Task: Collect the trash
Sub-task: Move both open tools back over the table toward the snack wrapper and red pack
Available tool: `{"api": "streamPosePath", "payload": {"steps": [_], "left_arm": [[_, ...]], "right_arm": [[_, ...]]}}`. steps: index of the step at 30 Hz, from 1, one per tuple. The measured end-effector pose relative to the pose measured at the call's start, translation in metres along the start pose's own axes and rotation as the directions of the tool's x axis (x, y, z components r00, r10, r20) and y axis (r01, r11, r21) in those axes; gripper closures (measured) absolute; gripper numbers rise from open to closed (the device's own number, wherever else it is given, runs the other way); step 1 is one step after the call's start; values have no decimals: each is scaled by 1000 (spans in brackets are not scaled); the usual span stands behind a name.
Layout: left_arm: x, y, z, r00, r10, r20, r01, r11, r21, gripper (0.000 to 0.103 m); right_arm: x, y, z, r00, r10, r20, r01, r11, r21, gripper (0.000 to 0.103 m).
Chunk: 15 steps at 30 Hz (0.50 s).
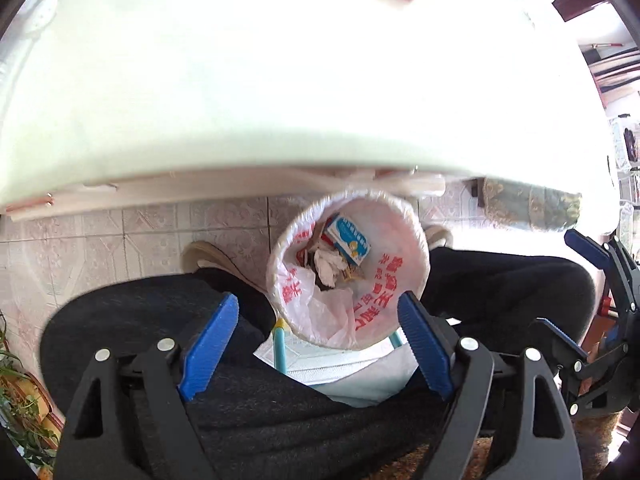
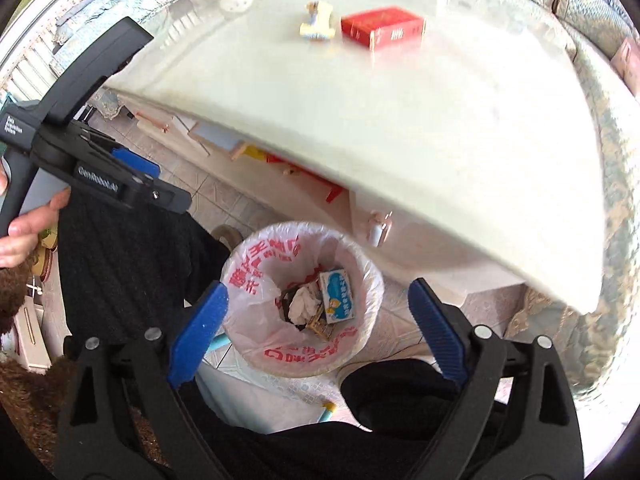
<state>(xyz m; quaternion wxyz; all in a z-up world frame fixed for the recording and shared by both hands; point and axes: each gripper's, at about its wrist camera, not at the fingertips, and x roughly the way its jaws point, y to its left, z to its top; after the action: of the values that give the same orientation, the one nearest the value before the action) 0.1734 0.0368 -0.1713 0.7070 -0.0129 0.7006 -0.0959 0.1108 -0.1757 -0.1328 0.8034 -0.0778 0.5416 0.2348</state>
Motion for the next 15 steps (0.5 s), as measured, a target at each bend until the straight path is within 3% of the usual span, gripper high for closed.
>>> {"api": "streamPosePath", "payload": {"steps": [3, 8, 15], "left_arm": [[-59, -8, 28, 991, 97, 87, -98, 995, 3, 20], [-124, -25, 69, 984, 128, 121, -132, 991, 26, 19], [-162, -38, 117, 974, 169, 152, -171, 985, 3, 19]], "right_arm": [[-38, -6, 39, 998, -8, 54, 12, 998, -61, 13], [-87, -14, 101, 993, 53, 105, -25, 968, -251, 13], [-112, -33, 164, 992, 58, 111, -8, 916, -400, 9]]}}
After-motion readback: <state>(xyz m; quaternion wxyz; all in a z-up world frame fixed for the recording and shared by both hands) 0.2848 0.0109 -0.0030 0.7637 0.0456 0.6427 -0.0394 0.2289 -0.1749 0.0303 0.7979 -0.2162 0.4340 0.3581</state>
